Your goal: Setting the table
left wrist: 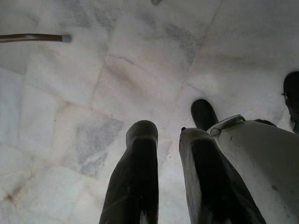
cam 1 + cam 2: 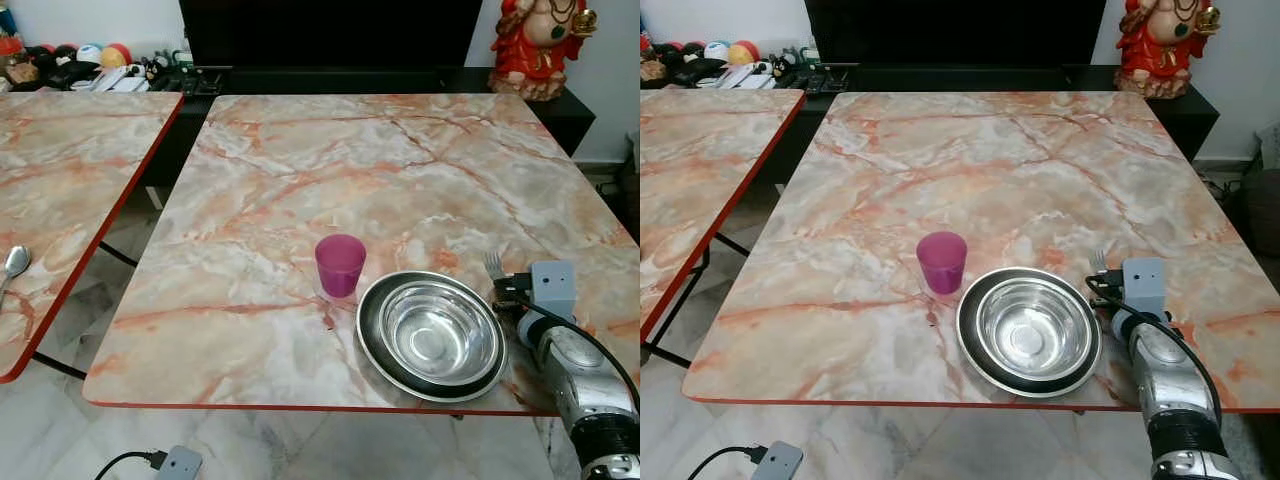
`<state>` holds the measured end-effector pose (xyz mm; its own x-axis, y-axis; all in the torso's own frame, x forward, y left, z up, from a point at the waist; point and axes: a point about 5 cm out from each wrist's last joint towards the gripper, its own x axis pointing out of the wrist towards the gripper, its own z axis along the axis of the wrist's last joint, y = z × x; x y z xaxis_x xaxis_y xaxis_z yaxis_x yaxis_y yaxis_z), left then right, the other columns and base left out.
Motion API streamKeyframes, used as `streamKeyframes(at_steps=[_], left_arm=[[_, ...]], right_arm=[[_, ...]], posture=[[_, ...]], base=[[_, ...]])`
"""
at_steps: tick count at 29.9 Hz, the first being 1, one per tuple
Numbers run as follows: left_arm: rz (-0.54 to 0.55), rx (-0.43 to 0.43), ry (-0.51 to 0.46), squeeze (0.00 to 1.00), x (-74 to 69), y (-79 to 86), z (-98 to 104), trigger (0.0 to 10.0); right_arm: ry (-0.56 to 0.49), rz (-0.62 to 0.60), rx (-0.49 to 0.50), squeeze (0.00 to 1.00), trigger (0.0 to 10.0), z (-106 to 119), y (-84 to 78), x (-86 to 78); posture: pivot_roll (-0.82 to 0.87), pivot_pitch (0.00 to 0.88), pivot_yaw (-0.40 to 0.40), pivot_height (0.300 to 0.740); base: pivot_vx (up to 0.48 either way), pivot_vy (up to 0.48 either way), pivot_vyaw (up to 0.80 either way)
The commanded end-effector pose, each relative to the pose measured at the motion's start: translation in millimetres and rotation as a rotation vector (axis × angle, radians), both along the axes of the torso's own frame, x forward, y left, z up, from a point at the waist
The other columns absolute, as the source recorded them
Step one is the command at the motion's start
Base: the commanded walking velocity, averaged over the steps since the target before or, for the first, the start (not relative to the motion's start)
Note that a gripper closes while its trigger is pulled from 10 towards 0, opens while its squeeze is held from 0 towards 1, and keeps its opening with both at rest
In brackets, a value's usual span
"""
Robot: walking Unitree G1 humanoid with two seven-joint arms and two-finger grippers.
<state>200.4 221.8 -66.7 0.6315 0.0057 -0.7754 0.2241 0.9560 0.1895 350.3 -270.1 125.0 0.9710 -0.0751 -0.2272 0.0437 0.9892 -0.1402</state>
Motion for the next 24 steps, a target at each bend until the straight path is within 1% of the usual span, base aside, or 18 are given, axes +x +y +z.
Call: streamKeyframes(at_steps=[1,13,15,20,23,24], left_arm=[[0.022,-0.002,0.041,0.0,-9.1,3.1,-5,10.0],[0.024,0.001,0.041,0.0,-9.0,3.5,-5,10.0],[0.024,0.0,0.041,0.0,-8.9,3.4,-5,10.0],[0.023,-0.001,0.042,0.0,-8.9,3.1,-5,10.0],[0.023,-0.001,0.042,0.0,-8.9,3.0,-5,10.0],[0.024,-0.001,0.042,0.0,-9.0,3.0,-5,10.0]], right_arm=[[0.003,-0.017,-0.003,0.0,10.0,0,-5.2,-1.7],[-0.058,0.015,0.019,0.0,10.0,8,3.0,3.2],[-0.093,0.025,0.028,0.0,10.0,14,5.0,4.4],[-0.128,0.026,0.027,0.0,10.0,19,4.9,5.4],[-0.178,0.003,0.019,0.0,10.0,26,2.3,6.1],[-0.242,-0.039,-0.003,0.0,10.0,36,-2.1,6.4]], posture=[[-0.04,0.161,0.032,0.74],[-0.03,0.159,0.032,0.74],[-0.03,0.157,0.031,0.74],[-0.03,0.157,0.03,0.74],[-0.03,0.157,0.031,0.74],[-0.03,0.157,0.031,0.74]], base=[[0.0,0.0,0.0],[0.0,0.0,0.0],[0.0,0.0,0.0],[0.0,0.0,0.0],[0.0,0.0,0.0],[0.0,0.0,0.0]])
